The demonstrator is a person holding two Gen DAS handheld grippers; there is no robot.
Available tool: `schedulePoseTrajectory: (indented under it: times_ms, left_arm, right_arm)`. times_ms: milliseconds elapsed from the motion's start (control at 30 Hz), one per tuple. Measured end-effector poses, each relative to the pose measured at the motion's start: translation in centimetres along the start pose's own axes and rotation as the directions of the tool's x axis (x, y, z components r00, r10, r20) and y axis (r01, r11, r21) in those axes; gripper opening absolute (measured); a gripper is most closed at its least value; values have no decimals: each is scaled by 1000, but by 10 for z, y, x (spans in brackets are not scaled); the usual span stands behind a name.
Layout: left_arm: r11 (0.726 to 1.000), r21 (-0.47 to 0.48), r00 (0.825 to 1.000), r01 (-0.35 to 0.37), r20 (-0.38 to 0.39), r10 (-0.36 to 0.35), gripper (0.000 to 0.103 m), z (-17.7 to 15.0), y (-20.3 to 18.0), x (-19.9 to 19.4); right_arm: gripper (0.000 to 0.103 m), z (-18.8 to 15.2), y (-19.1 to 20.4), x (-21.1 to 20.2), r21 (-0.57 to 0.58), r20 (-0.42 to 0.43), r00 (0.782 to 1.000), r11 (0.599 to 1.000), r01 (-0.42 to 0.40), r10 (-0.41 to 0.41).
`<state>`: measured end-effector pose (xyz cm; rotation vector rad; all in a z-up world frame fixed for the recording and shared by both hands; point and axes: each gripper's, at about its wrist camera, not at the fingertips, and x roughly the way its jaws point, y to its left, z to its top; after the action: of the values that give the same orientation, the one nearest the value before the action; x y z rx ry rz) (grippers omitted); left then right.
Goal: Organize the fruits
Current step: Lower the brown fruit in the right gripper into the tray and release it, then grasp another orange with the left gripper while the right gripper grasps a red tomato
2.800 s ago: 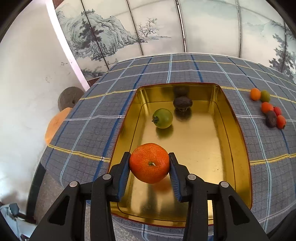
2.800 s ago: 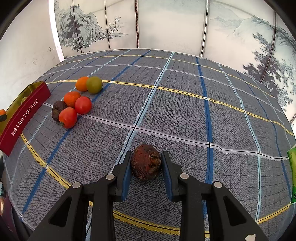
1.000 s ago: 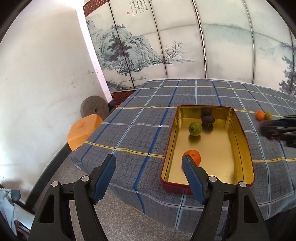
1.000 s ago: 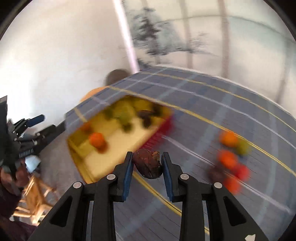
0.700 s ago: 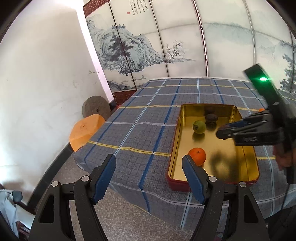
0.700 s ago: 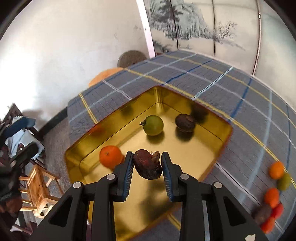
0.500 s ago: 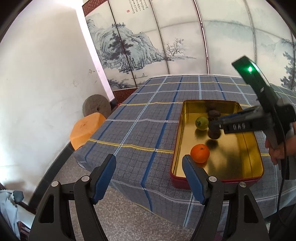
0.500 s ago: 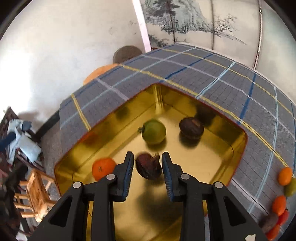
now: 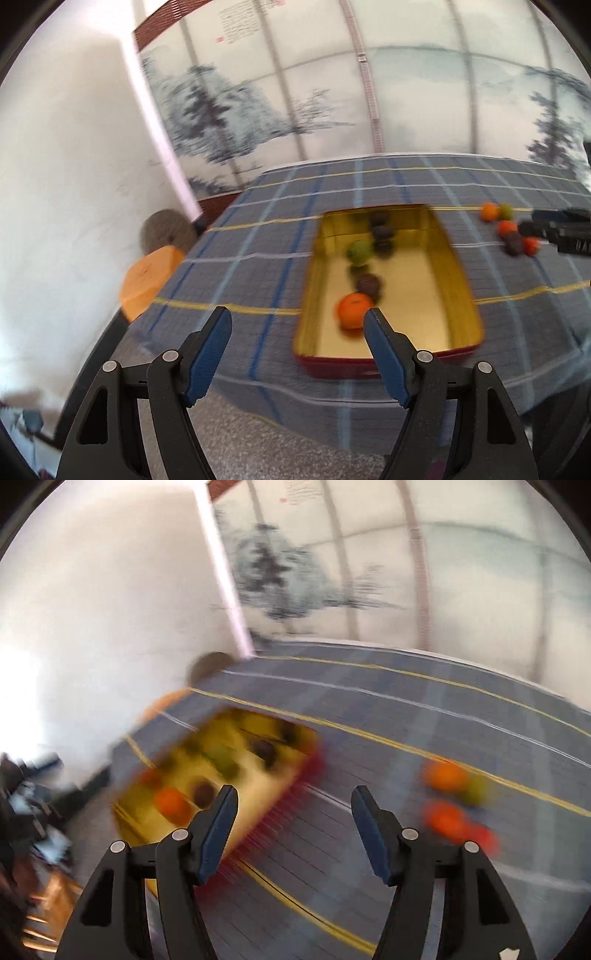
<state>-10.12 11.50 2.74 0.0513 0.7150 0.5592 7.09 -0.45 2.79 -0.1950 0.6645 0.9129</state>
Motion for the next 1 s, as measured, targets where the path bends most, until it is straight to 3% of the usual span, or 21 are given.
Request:
schedulePoseTrajectory:
  times_ms: [67, 167, 300, 367, 467, 600, 767, 900, 1000]
  left_arm:
    - [998, 25, 998, 65, 0, -65, 74, 6, -14, -3]
    - [985, 54, 986, 164, -17, -163, 74, 20, -37, -4]
    - [953, 69, 955, 294, -63, -290, 74, 44, -72, 1]
    - [934, 61, 933, 353, -91, -347, 74, 59, -92, 9]
    - [903, 58, 900, 425, -134, -415, 74, 78, -124, 26]
    - [892, 100, 893, 441, -153, -424, 73, 103, -166, 50]
    - [855, 26, 831, 518, -251, -496, 61, 137, -203, 97]
    - [824, 6, 772, 566, -355, -528, 61, 153, -235, 134]
    - [827, 18, 765, 561, -391, -511, 61, 157, -252, 153]
  right_arm:
    - [61, -25, -35, -19, 3, -33, 993, 993, 116, -116]
    - [59, -56, -89, -38, 15, -111, 946, 951, 307, -304]
    - [57, -83, -144, -61, 85, -161, 903, 906, 415, -399]
    - [55, -92, -164, -65, 119, -176, 894, 893, 434, -411]
    - [55, -103, -182, -67, 178, -180, 903, 890, 421, -391]
    - [54, -110, -175, -67, 156, -164, 915, 906, 393, -368]
    - [54, -112, -180, -73, 183, -133, 939, 923, 337, -317]
    - [54, -113, -183, -77, 200, -107, 950, 929, 311, -295]
    - [54, -112, -180, -77, 186, -93, 955, 937, 294, -281]
